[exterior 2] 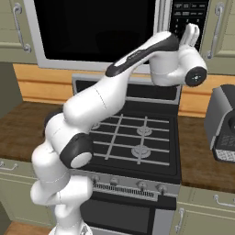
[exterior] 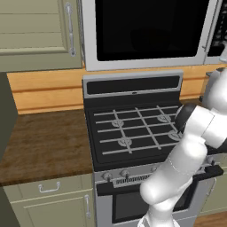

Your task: Open the microwave, place the bowl with waffle inside the microwave, then close the microwave door and turn it on.

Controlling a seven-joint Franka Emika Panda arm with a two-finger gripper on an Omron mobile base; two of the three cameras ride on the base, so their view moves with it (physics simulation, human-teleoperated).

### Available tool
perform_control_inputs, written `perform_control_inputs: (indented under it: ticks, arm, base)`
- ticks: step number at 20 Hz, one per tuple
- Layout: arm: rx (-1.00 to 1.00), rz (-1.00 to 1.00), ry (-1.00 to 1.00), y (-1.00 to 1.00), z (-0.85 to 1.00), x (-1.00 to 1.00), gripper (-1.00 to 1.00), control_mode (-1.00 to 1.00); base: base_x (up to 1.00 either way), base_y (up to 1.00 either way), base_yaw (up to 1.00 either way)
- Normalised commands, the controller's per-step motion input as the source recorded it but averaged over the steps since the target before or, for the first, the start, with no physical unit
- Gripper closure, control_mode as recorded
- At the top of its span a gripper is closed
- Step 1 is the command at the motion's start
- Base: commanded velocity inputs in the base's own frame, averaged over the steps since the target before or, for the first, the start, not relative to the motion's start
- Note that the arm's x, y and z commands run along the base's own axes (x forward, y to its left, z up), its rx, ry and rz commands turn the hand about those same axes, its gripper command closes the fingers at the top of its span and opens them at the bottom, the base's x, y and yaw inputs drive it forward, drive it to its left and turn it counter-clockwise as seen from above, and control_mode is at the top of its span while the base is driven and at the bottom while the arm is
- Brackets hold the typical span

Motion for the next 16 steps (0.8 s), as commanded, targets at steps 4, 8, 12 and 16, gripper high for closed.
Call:
perform_control_inputs:
  ticks: [4,8,12,16]
  arm:
    - [0.08,0.06,-0.13,-0.04,-0.12,-1.00,1.00,-1.00]
    - [0.00,0.09,-0.02,0.05,-0.52,-1.00,1.00,-1.00]
    - [-0.07,0.10,0.06,0.44,-0.97,-1.00,1.00,-1.00]
    - [-0.15,0.10,0.17,0.86,-1.00,-0.40,1.00,-1.00]
  base:
    - [0.00,0.00,0.00]
    - [0.00,0.00,0.00]
    - [0.00,0.00,0.00]
    - [0.00,0.00,0.00]
